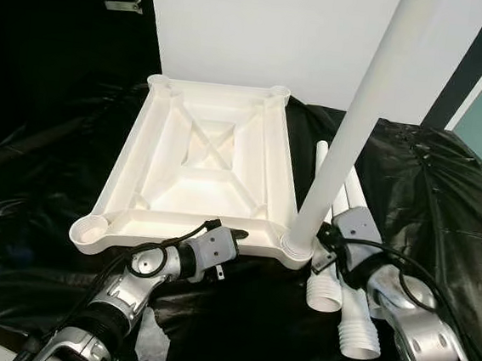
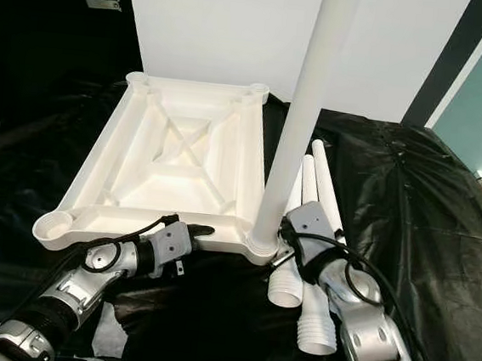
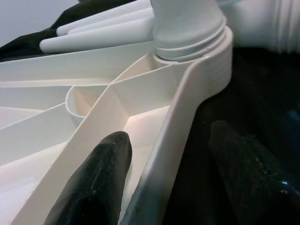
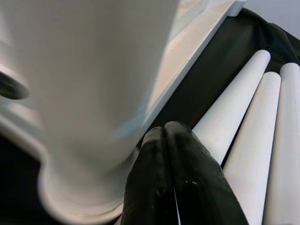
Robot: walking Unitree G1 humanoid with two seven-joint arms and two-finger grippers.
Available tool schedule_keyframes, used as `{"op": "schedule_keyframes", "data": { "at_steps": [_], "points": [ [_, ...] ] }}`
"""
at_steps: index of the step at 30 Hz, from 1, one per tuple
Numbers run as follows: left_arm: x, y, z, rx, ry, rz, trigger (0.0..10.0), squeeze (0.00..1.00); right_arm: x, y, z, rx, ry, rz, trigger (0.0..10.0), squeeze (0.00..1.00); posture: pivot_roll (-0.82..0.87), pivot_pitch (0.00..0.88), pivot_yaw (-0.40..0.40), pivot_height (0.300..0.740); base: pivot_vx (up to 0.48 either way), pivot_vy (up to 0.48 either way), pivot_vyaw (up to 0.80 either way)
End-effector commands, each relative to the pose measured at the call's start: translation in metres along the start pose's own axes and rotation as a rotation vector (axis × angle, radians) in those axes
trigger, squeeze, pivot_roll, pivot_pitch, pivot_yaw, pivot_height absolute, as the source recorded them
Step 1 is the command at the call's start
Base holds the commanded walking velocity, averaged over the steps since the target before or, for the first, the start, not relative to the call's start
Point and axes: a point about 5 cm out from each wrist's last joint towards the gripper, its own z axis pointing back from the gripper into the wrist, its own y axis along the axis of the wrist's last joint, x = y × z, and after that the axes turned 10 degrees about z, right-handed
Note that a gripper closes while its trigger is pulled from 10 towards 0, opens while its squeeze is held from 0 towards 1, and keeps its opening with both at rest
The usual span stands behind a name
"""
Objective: Building children table
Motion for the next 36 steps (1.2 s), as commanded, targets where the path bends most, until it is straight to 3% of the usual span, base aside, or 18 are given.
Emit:
{"op": "schedule_keyframes", "data": {
  "at_steps": [1, 7, 12, 13, 14, 15, 16, 18, 19, 21, 22, 26, 31, 36],
  "points": [
    [0.015, -0.023, 0.002, -0.095, -0.073, 0.086, 10.0, 0.00, 0.002, -0.001, -0.008, 0.004, -0.003, 0.003, 0.0, 0.00, 0.04, 0.000, -0.058, 0.740, 0.000, 0.000, 0.00],
    [0.020, -0.022, 0.000, -0.081, -0.078, 0.097, 10.0, 0.00, 0.009, -0.003, -0.022, -0.004, -0.025, 0.003, 0.0, 0.00, 0.05, 0.000, -0.059, 0.740, 0.000, 0.000, 0.00],
    [0.023, -0.022, 0.000, -0.079, -0.087, 0.105, 10.0, 0.00, 0.012, 0.000, -0.022, 0.000, -0.044, -0.009, 0.0, 0.00, 0.04, 0.000, -0.056, 0.740, 0.000, 0.000, 0.00],
    [0.023, -0.023, 0.000, -0.087, -0.090, 0.108, 9.3, 0.00, 0.012, -0.001, -0.017, -0.015, -0.058, -0.014, 4.6, 0.00, 0.04, 0.000, -0.053, 0.740, 0.000, 0.000, 0.00],
    [0.023, -0.023, 0.000, -0.087, -0.090, 0.108, 9.3, 0.00, 0.012, -0.001, -0.017, -0.015, -0.058, -0.014, 4.6, 0.00, 0.04, 0.000, -0.053, 0.740, 0.000, 0.000, 0.00],
    [0.023, -0.023, 0.000, -0.094, -0.091, 0.108, 8.0, 0.00, 0.011, -0.003, -0.011, -0.031, -0.072, -0.024, 10.0, 0.00, 0.03, 0.000, -0.052, 0.740, 0.000, 0.000, 0.00],
    [0.023, -0.024, 0.000, -0.099, -0.093, 0.110, 6.0, 0.00, 0.008, -0.005, -0.005, -0.046, -0.083, -0.035, 10.0, 0.00, 0.03, 0.000, -0.050, 0.740, 0.000, 0.000, 0.00],
    [0.023, -0.024, -0.001, -0.102, -0.095, 0.112, 6.0, 0.00, 0.007, -0.006, -0.002, -0.054, -0.090, -0.041, 10.0, 0.00, 0.03, 0.000, -0.050, 0.740, 0.000, 0.000, 0.00],
    [0.022, -0.024, -0.002, -0.106, -0.097, 0.116, 2.9, 0.00, 0.003, -0.008, 0.004, -0.062, -0.092, -0.045, 10.0, 0.00, 0.01, 0.000, -0.042, 0.740, 0.000, 0.000, 0.00],
    [0.022, -0.024, -0.002, -0.106, -0.097, 0.116, 2.9, 0.00, 0.003, -0.008, 0.004, -0.062, -0.092, -0.045, 10.0, 0.00, 0.01, 0.000, -0.042, 0.740, 0.000, 0.000, 0.00],
    [0.022, -0.024, -0.004, -0.112, -0.108, 0.125, 0.0, 0.00, -0.002, -0.008, 0.011, -0.071, -0.104, -0.056, 10.0, 0.00, -0.01, 0.000, -0.032, 0.740, 0.000, 0.000, 0.00],
    [0.018, -0.020, -0.010, -0.121, -0.119, 0.135, 0.0, 0.00, -0.005, -0.004, 0.022, -0.078, -0.151, -0.067, 10.0, 0.00, -0.04, 0.000, -0.015, 0.740, 0.000, 0.000, 0.00],
    [0.016, -0.019, -0.012, -0.122, -0.117, 0.135, 0.0, 0.00, -0.001, -0.003, 0.025, -0.080, -0.170, -0.064, 10.0, 0.00, -0.04, 0.000, -0.013, 0.740, 0.000, 0.000, 0.00],
    [0.006, -0.018, -0.020, -0.164, -0.025, 0.141, 0.0, 0.00, 0.002, 0.008, 0.028, -0.069, -0.177, -0.044, 10.0, 0.00, -0.05, 0.000, -0.005, 0.740, 0.000, 0.000, 0.00]
  ]
}}
